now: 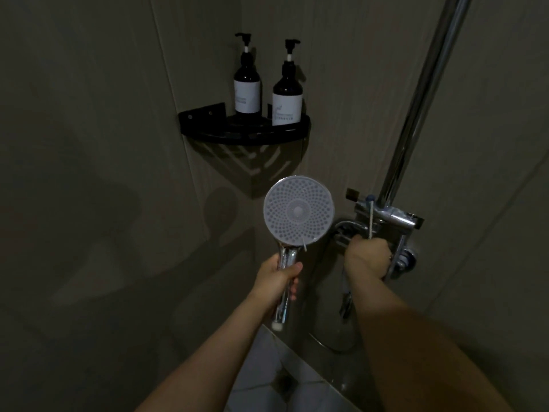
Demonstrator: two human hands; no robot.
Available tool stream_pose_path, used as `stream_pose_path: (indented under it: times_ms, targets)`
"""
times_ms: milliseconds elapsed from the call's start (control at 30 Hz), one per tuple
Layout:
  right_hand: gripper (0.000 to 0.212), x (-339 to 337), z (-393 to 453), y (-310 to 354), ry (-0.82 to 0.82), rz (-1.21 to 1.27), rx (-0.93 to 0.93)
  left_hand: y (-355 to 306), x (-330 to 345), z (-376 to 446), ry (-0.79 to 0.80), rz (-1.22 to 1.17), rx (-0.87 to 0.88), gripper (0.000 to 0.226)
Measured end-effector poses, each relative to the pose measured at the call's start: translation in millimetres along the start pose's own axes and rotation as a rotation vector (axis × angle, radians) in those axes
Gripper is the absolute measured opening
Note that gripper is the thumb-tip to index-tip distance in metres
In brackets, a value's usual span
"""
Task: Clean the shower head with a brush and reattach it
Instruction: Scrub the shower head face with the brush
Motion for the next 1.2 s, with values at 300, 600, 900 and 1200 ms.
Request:
stream_pose_path:
  times_ms: [300,600,900,1200]
  targets:
    - [0.032,2.9,-3.6,12.4,-0.154,-0.353,-0.265,6.2,-11.7,-0.3,-0.002,-0.013,-0.014,0.018]
    - [0.016,21.0,-9.4,29.7,-0.189,-0.892,-0.654,9.9,-13.4,2.5,0.012,-0.044,-0.007,0.018]
    - [0.027,-0.3,-1.7,-2.4,-0.063,-0.472,-0.563,12.0,-2.0,2.1,0.011,-0.075,-0.026,0.015]
    - [0.034,-1.3,27.4,-55.9,0.254,-0.069,-0.193,6.0,20.3,-7.6,0.049,-0.084,-0.002,0.012]
Point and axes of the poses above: each hand's wrist, its own z-axis towards the middle knuckle, its own x-axis out of the palm, y = z × x, the point moved 9 cm from there along z, towards the middle knuckle, and after that the axes turned 12 degrees about x, right-handed, at the moved point
